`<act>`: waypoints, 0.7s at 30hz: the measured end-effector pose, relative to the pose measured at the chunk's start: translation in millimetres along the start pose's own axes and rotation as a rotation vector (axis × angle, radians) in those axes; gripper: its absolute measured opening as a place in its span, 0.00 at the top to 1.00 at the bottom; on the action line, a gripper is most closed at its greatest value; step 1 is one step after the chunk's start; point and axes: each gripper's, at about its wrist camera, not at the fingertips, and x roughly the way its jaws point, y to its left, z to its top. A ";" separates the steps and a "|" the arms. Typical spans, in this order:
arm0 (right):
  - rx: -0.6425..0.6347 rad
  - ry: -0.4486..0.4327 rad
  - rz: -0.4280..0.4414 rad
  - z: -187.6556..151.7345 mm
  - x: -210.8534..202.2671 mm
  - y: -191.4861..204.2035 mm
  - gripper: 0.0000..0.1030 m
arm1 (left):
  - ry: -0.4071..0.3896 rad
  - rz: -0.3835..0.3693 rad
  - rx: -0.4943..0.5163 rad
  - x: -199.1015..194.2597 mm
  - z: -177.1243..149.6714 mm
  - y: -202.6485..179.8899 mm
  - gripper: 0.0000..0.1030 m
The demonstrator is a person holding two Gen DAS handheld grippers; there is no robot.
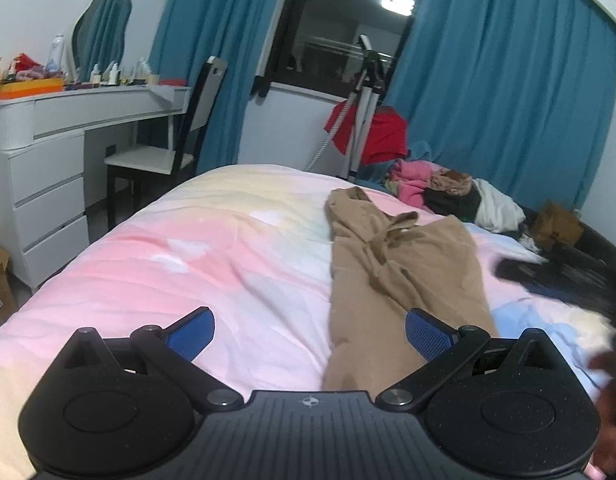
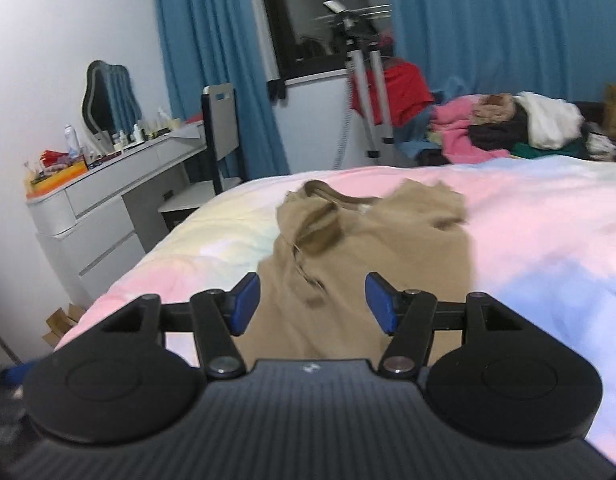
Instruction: Fold clothes
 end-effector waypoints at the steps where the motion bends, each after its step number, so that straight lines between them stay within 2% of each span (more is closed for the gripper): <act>1: 0.001 -0.001 -0.008 -5.5 -18.5 -1.5 0.41 | -0.004 -0.006 0.011 -3.5 -1.0 -2.9 0.00; 6: 0.101 -0.030 -0.045 -26.8 -87.8 -10.0 0.41 | -0.016 -0.017 0.090 -19.8 -9.5 -22.5 0.00; 9: 0.131 -0.073 -0.044 -36.4 -112.5 -16.3 0.41 | 0.006 -0.023 0.106 -22.5 -15.3 -31.5 0.01; 11: 0.149 -0.102 -0.043 -42.8 -128.4 -20.6 0.30 | 0.025 -0.036 0.105 -23.4 -18.7 -36.6 0.01; 12: 0.160 -0.111 -0.038 -46.0 -132.5 -24.7 0.18 | 0.034 -0.043 0.106 -24.4 -20.8 -39.8 0.01; 13: 0.171 -0.120 -0.032 -49.2 -135.9 -29.3 0.15 | 0.044 -0.050 0.108 -25.3 -22.8 -43.1 0.01; 16: 0.219 -0.104 -0.044 -47.7 -133.6 -43.0 0.16 | 0.083 -0.091 0.113 -27.5 -30.5 -54.2 0.02; 21: 0.279 -0.116 -0.080 -38.7 -148.8 -61.0 0.16 | 0.166 -0.199 0.144 -33.3 -48.2 -77.9 0.09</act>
